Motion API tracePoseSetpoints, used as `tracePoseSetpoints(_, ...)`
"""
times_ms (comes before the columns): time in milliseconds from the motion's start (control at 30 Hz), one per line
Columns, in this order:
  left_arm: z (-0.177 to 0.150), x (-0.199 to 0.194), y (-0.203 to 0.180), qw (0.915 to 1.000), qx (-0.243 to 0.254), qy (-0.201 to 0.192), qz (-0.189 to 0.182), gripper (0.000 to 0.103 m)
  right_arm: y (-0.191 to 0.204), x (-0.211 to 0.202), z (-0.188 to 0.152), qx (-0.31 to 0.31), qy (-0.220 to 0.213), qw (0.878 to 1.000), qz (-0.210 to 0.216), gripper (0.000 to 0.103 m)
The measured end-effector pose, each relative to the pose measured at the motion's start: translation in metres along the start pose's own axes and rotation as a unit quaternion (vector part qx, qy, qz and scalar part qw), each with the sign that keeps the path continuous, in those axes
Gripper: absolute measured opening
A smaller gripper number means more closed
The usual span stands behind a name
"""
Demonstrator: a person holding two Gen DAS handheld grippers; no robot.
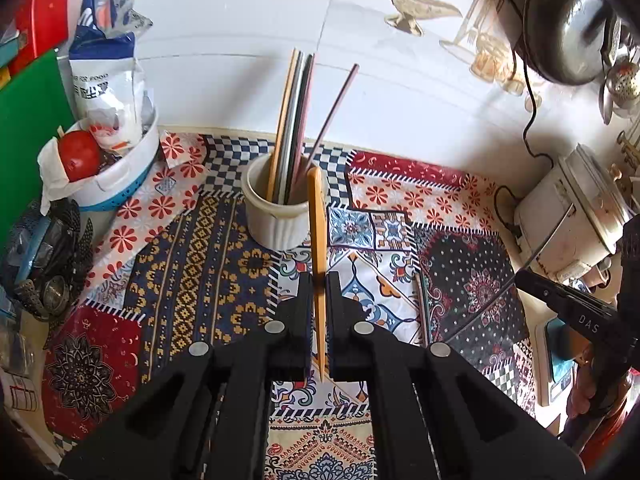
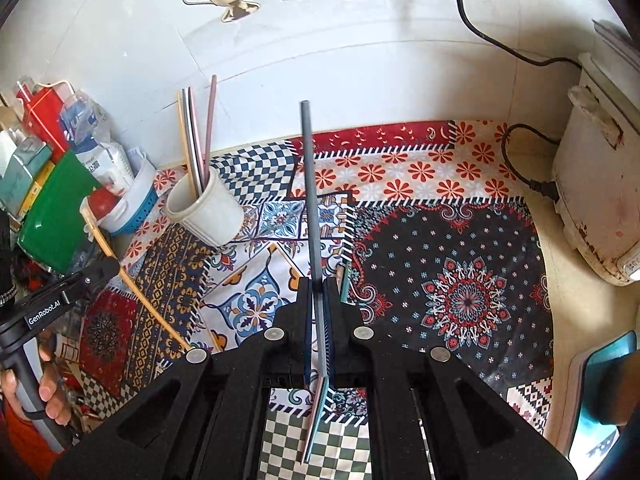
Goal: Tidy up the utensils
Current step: 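Lift and carry both held sticks toward the white cup, then lower the orange stick into the cup with left gripper while right gripper lowers the grey stick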
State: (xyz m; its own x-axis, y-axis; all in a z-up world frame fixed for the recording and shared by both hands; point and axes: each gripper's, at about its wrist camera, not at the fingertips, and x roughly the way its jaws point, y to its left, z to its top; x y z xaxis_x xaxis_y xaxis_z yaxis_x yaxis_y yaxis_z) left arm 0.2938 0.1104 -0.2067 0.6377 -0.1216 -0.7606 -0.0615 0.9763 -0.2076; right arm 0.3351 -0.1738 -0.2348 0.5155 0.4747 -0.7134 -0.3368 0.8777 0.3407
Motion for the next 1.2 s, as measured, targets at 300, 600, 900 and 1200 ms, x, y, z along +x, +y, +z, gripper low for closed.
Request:
tracePoseSetpoints(300,0.036,-0.041,0.020,0.9971,-0.018,-0.073,-0.001,0.004,0.040,-0.002,0.039,-0.036,-0.041,0.998,0.022,0.004)
tracePoseSetpoints(600,0.077,-0.061,0.038,0.9917,-0.026,-0.126,0.001,0.004,0.094,0.009,0.084,-0.085,-0.079,0.992,0.055,0.001)
tracePoseSetpoints(900,0.107,-0.048,0.048,0.9900,-0.026,-0.139,0.003,0.004,0.102,0.049,0.097,-0.107,-0.063,0.992,0.032,0.002)
tracePoseSetpoints(1200,0.118,-0.009,0.048,0.9933,-0.016,-0.114,0.015,0.004,0.051,0.159,0.075,-0.071,0.111,0.991,-0.014,0.016)
